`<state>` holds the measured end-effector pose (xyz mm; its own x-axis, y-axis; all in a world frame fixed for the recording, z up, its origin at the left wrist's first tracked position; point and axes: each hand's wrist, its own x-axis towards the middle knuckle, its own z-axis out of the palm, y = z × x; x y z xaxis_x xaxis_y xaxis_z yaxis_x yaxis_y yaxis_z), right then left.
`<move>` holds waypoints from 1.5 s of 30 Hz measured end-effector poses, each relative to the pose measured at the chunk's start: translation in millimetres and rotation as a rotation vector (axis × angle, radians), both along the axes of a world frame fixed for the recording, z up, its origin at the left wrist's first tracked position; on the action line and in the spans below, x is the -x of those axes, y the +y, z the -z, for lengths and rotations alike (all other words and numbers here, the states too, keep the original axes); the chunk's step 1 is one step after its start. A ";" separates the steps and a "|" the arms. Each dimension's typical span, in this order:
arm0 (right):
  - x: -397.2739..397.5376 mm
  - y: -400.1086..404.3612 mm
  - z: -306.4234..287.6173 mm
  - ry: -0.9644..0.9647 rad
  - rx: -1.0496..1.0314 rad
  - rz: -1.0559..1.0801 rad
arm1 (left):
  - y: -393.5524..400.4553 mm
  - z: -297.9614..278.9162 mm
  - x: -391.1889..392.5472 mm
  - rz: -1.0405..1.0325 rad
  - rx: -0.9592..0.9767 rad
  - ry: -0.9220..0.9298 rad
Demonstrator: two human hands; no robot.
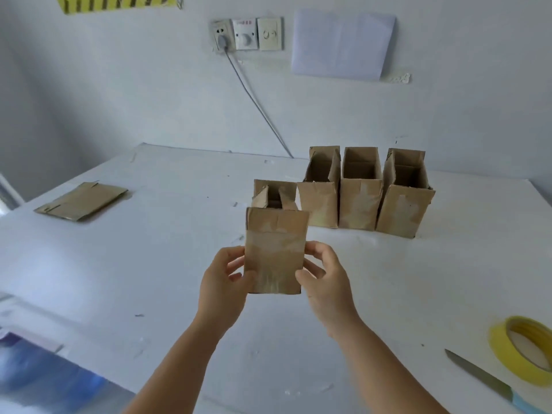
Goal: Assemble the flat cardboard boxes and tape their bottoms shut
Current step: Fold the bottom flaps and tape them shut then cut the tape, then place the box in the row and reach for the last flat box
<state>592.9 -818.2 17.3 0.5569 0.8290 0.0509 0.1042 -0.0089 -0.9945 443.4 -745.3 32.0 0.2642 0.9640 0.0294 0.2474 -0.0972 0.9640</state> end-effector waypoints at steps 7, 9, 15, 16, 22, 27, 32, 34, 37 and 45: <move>7.8 61.9 21.0 -0.188 0.145 0.052 | 57.2 35.7 -0.3 -0.073 -0.046 0.189; 5.8 78.9 31.4 -0.210 0.199 0.093 | 78.9 44.3 -5.9 -0.014 -0.056 0.221; -8.5 134.6 50.4 -0.205 0.287 0.138 | 140.7 54.6 -32.9 0.241 0.003 0.186; -11.9 143.4 51.1 -0.194 0.293 0.159 | 151.0 57.7 -37.7 0.277 0.004 0.191; -26.8 186.2 51.0 -0.143 0.355 0.252 | 200.8 80.2 -64.8 0.426 -0.077 0.285; -36.4 209.5 66.1 -0.121 0.387 0.310 | 222.0 87.6 -80.5 0.508 -0.104 0.280; -30.7 221.9 57.2 -0.090 0.397 0.362 | 239.1 90.4 -94.3 0.559 -0.123 0.259; -31.9 226.7 57.9 -0.081 0.381 0.392 | 244.3 90.0 -98.7 0.571 -0.121 0.252; -33.2 232.6 54.1 -0.052 0.391 0.411 | 250.7 88.8 -103.6 0.594 -0.123 0.253; -34.6 231.6 49.7 -0.045 0.444 0.404 | 254.0 82.2 -108.2 0.666 -0.100 0.293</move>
